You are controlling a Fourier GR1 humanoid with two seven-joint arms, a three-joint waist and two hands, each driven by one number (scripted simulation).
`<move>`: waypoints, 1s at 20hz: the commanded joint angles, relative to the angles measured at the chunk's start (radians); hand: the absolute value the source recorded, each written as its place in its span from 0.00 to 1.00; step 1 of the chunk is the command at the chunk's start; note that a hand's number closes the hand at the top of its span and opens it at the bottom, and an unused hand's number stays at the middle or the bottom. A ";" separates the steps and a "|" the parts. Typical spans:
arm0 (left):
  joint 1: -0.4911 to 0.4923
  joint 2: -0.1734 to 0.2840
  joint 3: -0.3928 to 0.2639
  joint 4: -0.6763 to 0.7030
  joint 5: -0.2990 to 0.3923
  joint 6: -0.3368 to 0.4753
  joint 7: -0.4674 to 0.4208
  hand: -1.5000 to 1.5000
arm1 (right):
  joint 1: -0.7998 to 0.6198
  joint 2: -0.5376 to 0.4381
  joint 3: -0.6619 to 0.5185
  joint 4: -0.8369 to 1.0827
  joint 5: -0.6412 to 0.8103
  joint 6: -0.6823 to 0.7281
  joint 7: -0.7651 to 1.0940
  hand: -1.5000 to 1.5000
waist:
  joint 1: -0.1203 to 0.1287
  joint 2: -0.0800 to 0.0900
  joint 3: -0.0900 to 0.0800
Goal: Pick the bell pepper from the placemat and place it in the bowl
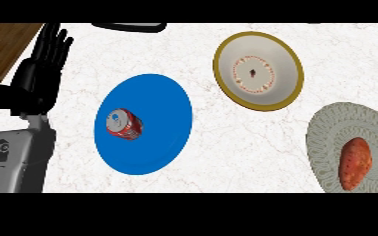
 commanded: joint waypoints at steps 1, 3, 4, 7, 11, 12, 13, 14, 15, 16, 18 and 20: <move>0.012 -0.010 -0.005 0.009 -0.017 0.014 -0.018 0.50 | -0.093 0.001 -0.018 0.056 -0.061 0.158 -0.169 1.00 | -0.008 -0.004 -0.002; 0.013 0.012 0.010 0.006 0.006 -0.010 0.004 0.50 | -0.138 -0.004 -0.012 0.078 -0.084 0.233 -0.167 1.00 | -0.004 -0.010 -0.004; 0.008 -0.005 0.002 0.021 -0.011 0.011 -0.009 0.50 | -0.156 0.014 0.000 0.088 -0.094 0.279 -0.175 1.00 | -0.022 -0.012 -0.005; 0.018 0.015 0.008 0.017 -0.001 -0.011 0.000 0.50 | -0.221 0.022 0.025 0.110 -0.109 0.344 -0.149 1.00 | -0.020 -0.018 -0.006; 0.010 0.007 0.025 0.039 -0.005 0.015 -0.009 0.50 | -0.288 0.080 0.072 0.130 -0.118 0.401 -0.125 1.00 | -0.047 -0.023 -0.008; 0.019 0.020 0.024 0.021 -0.003 -0.003 -0.016 0.50 | -0.313 0.081 0.068 0.150 -0.128 0.407 -0.084 1.00 | -0.030 -0.021 -0.008; 0.008 0.010 0.019 0.026 -0.010 0.011 -0.010 0.50 | -0.341 0.105 0.091 0.148 -0.118 0.418 -0.065 1.00 | -0.041 -0.023 -0.008; 0.028 0.014 0.025 0.028 -0.011 0.009 -0.021 0.50 | -0.335 0.105 0.105 0.151 -0.118 0.432 -0.091 1.00 | -0.049 -0.025 -0.008; -0.004 0.002 0.027 0.054 -0.018 0.032 -0.018 0.50 | -0.353 0.128 0.114 0.159 -0.116 0.418 -0.066 1.00 | -0.057 -0.018 -0.008; 0.000 0.009 0.020 0.045 -0.015 0.016 -0.014 0.50 | -0.379 0.156 0.123 0.158 -0.119 0.420 -0.053 1.00 | -0.052 -0.021 -0.008; 0.018 0.006 0.029 0.056 -0.021 0.027 -0.031 0.50 | -0.419 0.152 0.161 0.155 -0.105 0.474 -0.048 1.00 | -0.069 -0.027 -0.009; 0.001 0.001 0.010 0.016 -0.023 0.034 0.016 0.50 | -0.423 0.226 0.180 0.170 -0.104 0.428 -0.013 1.00 | -0.062 -0.027 -0.008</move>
